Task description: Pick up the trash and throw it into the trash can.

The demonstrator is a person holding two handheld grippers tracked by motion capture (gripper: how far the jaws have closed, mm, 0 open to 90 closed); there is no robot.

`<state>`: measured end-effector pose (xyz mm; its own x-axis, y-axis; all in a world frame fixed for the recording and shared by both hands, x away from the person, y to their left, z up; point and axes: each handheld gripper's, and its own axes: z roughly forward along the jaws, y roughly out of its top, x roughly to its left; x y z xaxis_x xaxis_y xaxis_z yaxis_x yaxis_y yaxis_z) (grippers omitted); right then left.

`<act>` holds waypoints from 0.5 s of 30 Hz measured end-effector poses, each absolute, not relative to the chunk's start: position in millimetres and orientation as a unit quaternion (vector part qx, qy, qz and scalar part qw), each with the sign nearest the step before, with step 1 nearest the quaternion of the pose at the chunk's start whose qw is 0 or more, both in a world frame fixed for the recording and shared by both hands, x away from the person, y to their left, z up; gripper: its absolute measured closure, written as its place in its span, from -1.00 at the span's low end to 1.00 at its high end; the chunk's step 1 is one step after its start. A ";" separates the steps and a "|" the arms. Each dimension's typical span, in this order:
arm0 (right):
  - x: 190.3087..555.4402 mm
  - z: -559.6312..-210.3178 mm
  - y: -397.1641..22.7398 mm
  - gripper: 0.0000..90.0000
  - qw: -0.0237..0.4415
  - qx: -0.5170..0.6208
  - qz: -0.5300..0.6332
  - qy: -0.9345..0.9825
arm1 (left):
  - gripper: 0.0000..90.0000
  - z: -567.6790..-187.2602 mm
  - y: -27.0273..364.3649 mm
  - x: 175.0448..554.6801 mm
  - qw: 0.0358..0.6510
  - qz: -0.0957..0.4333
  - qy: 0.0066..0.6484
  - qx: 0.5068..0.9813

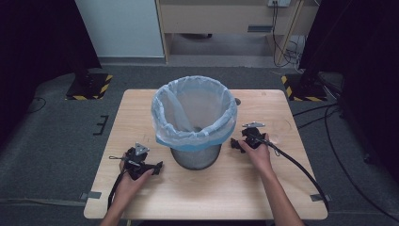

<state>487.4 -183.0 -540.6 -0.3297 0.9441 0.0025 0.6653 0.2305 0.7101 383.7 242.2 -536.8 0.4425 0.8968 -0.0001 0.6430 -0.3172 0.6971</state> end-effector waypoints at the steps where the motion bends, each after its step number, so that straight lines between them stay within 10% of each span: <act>1: 487.4 -540.6 -183.0 -0.99 0.222 0.535 0.314 0.752 | -1.00 -536.8 242.2 383.7 0.320 0.199 0.489 0.787; 15: 466.1 -505.8 -193.0 -0.88 0.253 0.492 0.334 0.763 | -1.00 -536.8 242.5 383.8 0.320 0.198 0.488 0.788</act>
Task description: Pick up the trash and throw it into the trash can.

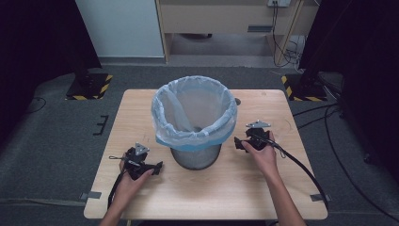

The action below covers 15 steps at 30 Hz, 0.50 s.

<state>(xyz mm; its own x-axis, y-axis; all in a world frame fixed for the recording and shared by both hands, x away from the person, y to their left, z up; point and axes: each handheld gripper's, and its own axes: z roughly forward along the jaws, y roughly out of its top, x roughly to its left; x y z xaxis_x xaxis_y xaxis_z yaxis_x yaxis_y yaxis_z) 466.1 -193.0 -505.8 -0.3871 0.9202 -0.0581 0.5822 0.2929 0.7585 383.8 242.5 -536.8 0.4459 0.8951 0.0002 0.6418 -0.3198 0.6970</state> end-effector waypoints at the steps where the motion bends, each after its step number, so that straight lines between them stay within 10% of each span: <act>1: 464.1 -501.4 -194.7 -0.88 0.258 0.490 0.334 0.763 | -1.00 -536.8 242.6 383.8 0.320 0.198 0.488 0.788; 15: 449.0 -446.2 -231.0 -0.90 0.291 0.496 0.374 0.727 | -1.00 -536.8 242.6 383.8 0.320 0.198 0.488 0.788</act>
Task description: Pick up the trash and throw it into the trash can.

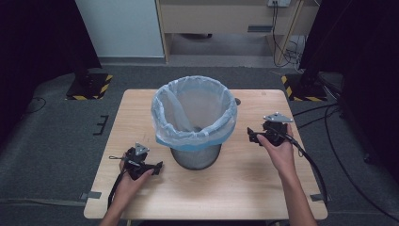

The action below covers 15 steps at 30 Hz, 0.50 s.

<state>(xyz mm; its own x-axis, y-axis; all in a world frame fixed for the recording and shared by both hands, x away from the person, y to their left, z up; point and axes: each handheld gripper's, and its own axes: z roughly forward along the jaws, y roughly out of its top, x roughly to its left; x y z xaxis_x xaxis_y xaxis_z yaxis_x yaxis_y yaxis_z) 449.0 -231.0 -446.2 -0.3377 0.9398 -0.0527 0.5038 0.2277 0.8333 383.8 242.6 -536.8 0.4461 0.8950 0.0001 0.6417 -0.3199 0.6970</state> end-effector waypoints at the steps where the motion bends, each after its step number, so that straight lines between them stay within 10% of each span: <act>1: 449.0 -446.2 -231.0 -0.90 0.291 0.496 0.374 0.727 | -1.00 -536.8 242.6 383.8 0.320 0.198 0.488 0.788; 15: 445.9 -434.1 -280.6 -0.90 0.313 0.531 0.397 0.680 | -1.00 -536.8 242.6 383.8 0.320 0.198 0.488 0.788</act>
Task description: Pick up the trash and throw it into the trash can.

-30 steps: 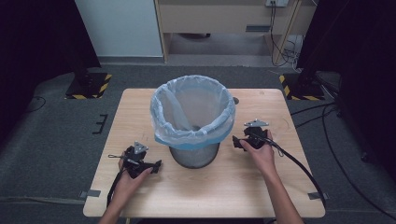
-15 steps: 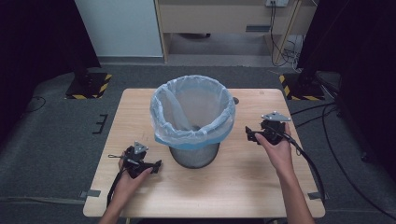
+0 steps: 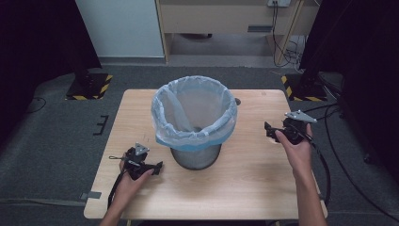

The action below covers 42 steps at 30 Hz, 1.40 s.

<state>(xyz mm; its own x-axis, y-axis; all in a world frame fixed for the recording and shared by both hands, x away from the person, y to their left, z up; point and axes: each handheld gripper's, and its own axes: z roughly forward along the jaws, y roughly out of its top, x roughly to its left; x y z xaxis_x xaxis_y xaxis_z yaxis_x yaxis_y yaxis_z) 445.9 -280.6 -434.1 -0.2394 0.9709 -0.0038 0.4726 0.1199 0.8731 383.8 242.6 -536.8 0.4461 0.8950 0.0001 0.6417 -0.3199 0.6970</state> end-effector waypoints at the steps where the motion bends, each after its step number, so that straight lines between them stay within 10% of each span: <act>1: 445.9 -434.2 -283.8 -0.90 0.314 0.533 0.399 0.677 | -1.00 -536.8 242.6 383.8 0.320 0.198 0.488 0.788; 32: 462.5 -498.1 -314.7 -0.83 0.302 0.543 0.372 0.689 | -1.00 -536.8 242.6 383.8 0.320 0.198 0.487 0.788; 42: 468.1 -507.0 -315.7 -0.28 0.308 0.528 0.365 0.702 | -1.00 -536.8 242.6 383.8 0.320 0.198 0.488 0.788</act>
